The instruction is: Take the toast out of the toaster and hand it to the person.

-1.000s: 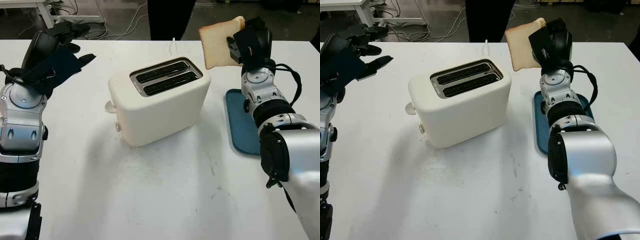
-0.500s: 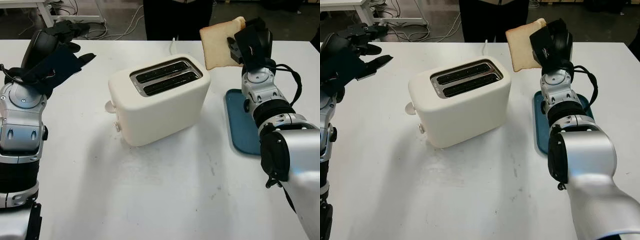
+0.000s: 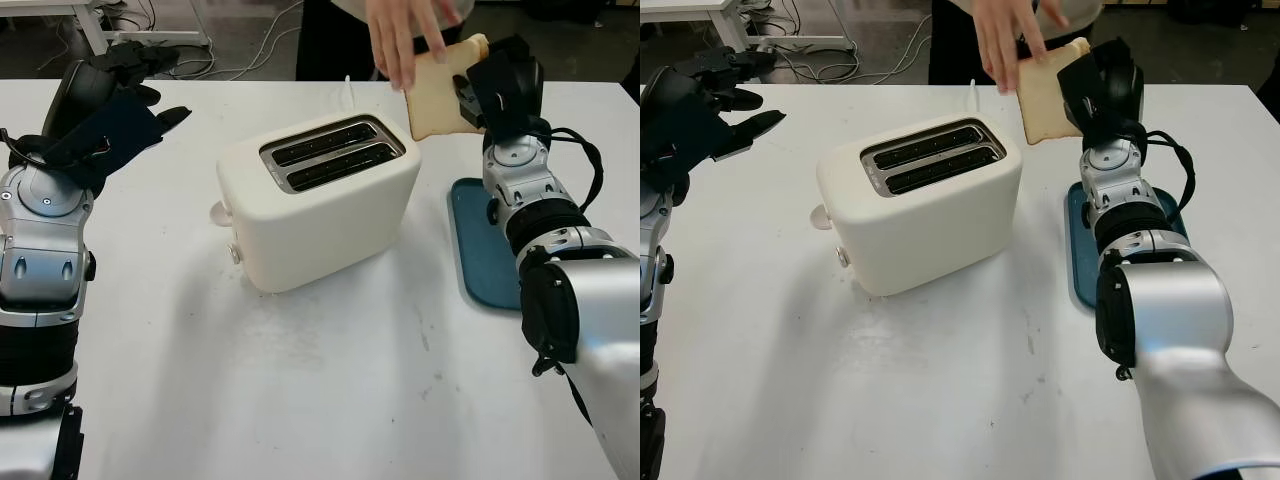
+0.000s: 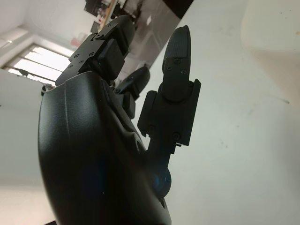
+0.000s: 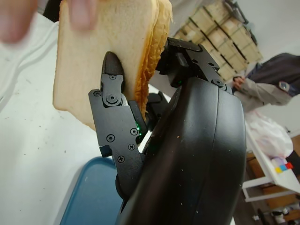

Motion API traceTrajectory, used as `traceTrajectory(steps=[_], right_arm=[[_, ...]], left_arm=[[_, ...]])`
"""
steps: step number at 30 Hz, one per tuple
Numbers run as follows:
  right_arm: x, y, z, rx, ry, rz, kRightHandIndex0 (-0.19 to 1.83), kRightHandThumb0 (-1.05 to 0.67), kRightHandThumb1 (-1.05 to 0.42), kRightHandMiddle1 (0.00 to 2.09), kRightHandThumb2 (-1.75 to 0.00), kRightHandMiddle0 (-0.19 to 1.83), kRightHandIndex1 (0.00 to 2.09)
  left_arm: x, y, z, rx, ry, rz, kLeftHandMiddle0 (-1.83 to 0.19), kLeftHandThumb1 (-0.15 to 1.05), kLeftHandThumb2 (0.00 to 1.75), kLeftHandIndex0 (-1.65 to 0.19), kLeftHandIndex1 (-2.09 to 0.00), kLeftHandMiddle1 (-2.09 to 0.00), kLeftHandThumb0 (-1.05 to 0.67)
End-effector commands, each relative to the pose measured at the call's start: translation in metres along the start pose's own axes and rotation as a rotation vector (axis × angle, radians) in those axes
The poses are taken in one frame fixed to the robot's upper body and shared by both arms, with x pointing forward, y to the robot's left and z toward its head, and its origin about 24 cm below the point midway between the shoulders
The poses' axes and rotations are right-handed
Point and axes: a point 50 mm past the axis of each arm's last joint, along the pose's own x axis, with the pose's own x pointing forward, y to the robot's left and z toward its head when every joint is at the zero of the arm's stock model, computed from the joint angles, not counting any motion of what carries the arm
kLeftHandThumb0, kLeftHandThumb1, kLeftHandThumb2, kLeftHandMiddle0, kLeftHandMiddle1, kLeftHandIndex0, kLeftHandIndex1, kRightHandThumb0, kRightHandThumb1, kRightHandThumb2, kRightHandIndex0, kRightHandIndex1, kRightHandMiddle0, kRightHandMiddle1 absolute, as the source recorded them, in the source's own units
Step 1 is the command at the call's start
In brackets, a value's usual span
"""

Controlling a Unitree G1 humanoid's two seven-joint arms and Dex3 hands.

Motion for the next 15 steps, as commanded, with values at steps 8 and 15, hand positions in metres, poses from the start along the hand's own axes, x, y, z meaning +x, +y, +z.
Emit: traceTrajectory(steps=[8,15], right_arm=[[-0.0005,0.0031,0.0023,-0.027,-0.014,0.0,0.65,-0.24,-0.92,1.75,-0.36,0.4,1.75],[-0.0007,0.0026,0.0025,-0.063,-0.034,0.01,0.67,-0.24,-0.92,1.75,-0.39,0.42,1.75]], left_arm=[[-0.0007,-0.0001,-0.001,0.008,0.001,0.004,-0.29,0.92,0.18,-0.51,-0.15,-0.77,-0.4],[-0.0008,-0.0001,-0.0008,-0.008,0.005,0.008,-0.29,0.92,0.18,-0.51,-0.14,-0.77,-0.4]])
